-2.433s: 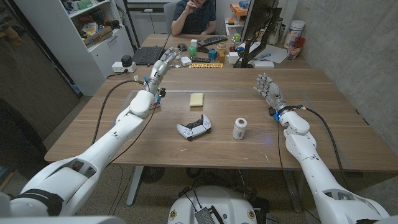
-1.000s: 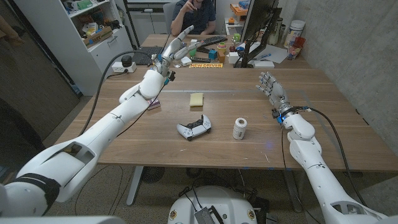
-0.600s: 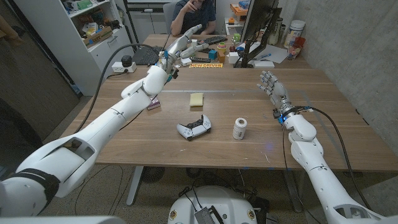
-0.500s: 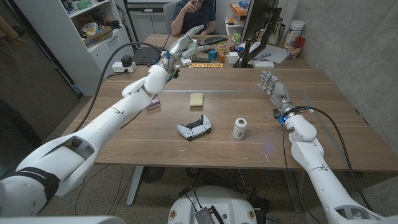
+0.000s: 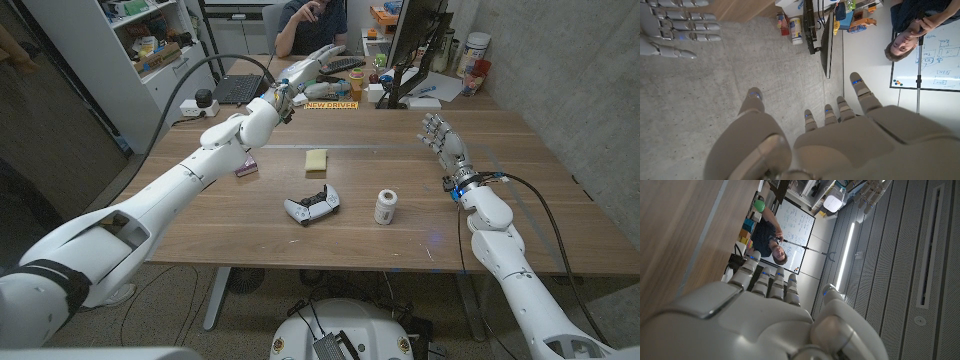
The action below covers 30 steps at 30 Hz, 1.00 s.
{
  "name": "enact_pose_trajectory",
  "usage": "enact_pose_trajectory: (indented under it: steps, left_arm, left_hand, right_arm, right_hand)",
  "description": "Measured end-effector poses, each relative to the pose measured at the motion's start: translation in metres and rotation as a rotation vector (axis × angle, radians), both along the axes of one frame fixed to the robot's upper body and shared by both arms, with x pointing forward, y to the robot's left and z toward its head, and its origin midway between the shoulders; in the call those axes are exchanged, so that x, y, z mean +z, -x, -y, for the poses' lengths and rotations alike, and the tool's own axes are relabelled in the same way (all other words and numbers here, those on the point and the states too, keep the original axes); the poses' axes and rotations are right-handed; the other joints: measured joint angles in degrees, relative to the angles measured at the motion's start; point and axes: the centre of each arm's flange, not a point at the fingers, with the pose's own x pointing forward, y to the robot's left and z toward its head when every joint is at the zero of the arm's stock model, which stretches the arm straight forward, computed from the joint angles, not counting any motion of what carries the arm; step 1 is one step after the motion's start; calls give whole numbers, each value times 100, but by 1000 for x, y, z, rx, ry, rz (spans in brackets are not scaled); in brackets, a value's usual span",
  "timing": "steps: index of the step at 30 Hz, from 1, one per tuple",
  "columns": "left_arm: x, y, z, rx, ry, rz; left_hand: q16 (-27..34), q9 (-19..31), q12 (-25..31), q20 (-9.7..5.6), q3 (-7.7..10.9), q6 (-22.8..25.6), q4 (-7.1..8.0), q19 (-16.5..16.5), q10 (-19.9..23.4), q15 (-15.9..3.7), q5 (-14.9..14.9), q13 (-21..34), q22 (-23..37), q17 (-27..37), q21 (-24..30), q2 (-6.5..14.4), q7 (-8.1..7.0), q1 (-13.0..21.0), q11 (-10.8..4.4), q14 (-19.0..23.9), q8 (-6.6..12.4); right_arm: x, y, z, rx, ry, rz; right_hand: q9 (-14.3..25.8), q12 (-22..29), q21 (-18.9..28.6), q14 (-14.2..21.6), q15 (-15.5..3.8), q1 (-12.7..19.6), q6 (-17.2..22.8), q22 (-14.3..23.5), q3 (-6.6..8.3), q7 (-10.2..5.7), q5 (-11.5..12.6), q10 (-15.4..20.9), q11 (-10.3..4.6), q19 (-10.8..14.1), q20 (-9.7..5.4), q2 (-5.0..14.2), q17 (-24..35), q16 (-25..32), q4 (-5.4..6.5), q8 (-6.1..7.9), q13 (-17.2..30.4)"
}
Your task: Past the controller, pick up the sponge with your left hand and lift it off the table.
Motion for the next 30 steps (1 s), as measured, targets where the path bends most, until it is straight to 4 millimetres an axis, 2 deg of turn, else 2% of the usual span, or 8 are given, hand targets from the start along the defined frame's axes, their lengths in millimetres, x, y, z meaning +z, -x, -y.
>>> enact_pose_trajectory:
  steps: [10,11,18,23,30]
  left_arm:
    - [1,3,10,29,-59,9]
    - [-3,-4,8,83,-93,-28]
    - [-9,-10,8,122,-122,-58]
    - [-15,-16,5,166,-153,-81]
    - [-21,-21,3,207,-182,-108]
  left_hand:
    - [0,0,0,59,-52,-31,4,60,-29,7,0,0,0,0,0,-23,-31,23,-28,-7,0]
    - [0,0,0,59,-69,-37,21,60,-29,7,0,0,0,0,0,-23,-24,23,-29,-7,0]
    - [0,-1,23,59,-93,-61,44,60,-29,7,40,0,0,-1,0,-24,-1,24,-28,-7,0]
    - [23,-1,61,90,-163,-156,21,92,-50,29,85,-1,0,-1,-40,-154,-12,76,-3,16,0]
    - [46,-1,108,101,-234,-205,-2,144,55,35,128,-1,0,-1,-39,-220,0,143,99,84,0]
  right_arm:
    - [0,1,1,-1,-6,4]
    - [-2,1,1,-1,-5,0]
    - [-4,0,2,-4,-8,-2]
    - [-4,0,2,-9,-6,-4]
    - [-5,-1,2,-14,-2,-6]
  right_hand:
    - [0,0,0,0,0,-1,0,0,0,0,0,0,0,0,0,-1,0,0,0,0,0]
    - [0,0,0,0,0,-13,0,0,0,0,6,0,0,0,0,-13,0,0,0,0,0]
    - [0,0,0,0,0,-30,0,0,-11,0,22,0,0,21,21,-30,0,0,11,0,0]
    - [0,0,0,21,-20,-48,0,0,-18,0,22,0,0,21,21,-48,0,0,18,0,0]
    - [0,0,0,20,-20,-113,0,0,-40,0,22,0,0,21,21,-31,0,0,40,0,0]
